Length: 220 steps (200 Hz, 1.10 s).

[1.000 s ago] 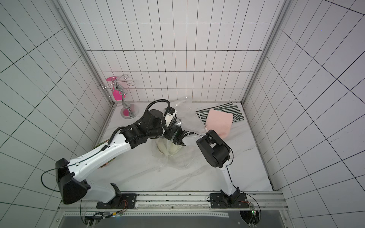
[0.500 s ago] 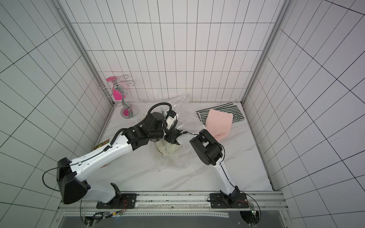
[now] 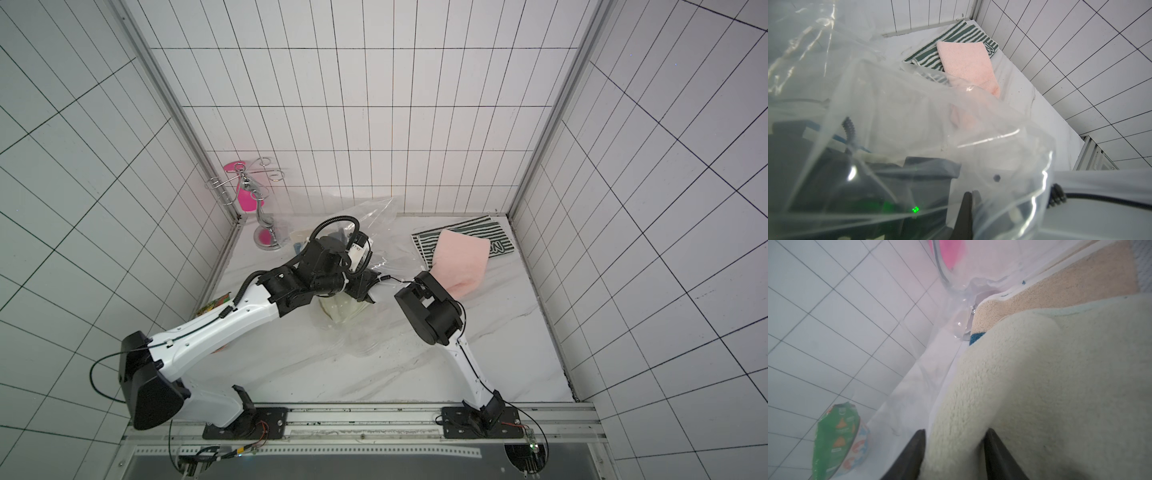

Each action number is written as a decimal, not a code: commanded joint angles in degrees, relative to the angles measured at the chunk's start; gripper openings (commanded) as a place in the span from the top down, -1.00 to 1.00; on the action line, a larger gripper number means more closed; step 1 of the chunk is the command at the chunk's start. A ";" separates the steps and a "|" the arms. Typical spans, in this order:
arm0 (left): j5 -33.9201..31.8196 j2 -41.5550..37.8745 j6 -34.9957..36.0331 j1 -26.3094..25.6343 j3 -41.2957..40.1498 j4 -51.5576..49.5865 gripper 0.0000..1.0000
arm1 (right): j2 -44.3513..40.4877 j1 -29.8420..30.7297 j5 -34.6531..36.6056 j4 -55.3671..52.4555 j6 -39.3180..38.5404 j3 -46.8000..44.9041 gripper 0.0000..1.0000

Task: Place the folded towel into the vacuum bag
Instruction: Adjust the towel in the vacuum bag.

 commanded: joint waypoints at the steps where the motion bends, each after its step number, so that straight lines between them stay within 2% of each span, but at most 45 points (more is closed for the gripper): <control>1: 3.08 -1.37 0.47 -0.79 -0.83 -2.18 1.00 | 0.71 -0.02 -2.97 1.06 5.79 -1.63 -0.32; 27: 2.13 -3.98 0.64 2.08 -2.60 -2.19 1.00 | -5.73 -0.20 -3.29 2.41 5.86 -11.52 -0.45; 52: 1.44 -6.38 0.87 4.27 -5.03 -1.49 1.00 | -10.91 -0.81 -6.38 5.37 8.06 -19.27 -0.48; 86: 1.28 -7.94 0.08 5.20 -6.63 0.13 1.00 | -18.21 -1.18 -6.09 3.82 8.34 -28.58 -0.57; 114: 0.71 -8.25 -0.23 5.28 -7.15 1.14 1.00 | -23.18 -1.98 -2.11 -1.69 10.90 -32.64 -0.52; 150: 0.77 -6.63 -0.58 5.38 -7.29 2.01 1.00 | -27.10 0.23 -0.49 -0.92 17.97 -36.79 -0.29; 170: 0.21 -6.26 -0.84 5.41 -7.39 2.26 1.00 | -28.26 1.04 1.91 12.83 24.60 -42.93 -0.17; 186: 0.23 -6.15 -1.01 5.40 -7.35 2.72 1.00 | -28.31 1.59 2.72 20.97 26.10 -43.64 -0.23; 210: -0.81 -6.94 -1.16 5.75 -6.81 3.42 1.00 | -28.37 1.84 1.60 19.54 27.06 -40.65 -0.29; 220: -1.09 -7.26 -0.73 5.85 -6.25 3.50 1.00 | -30.04 3.34 2.65 16.75 24.95 -41.14 -0.29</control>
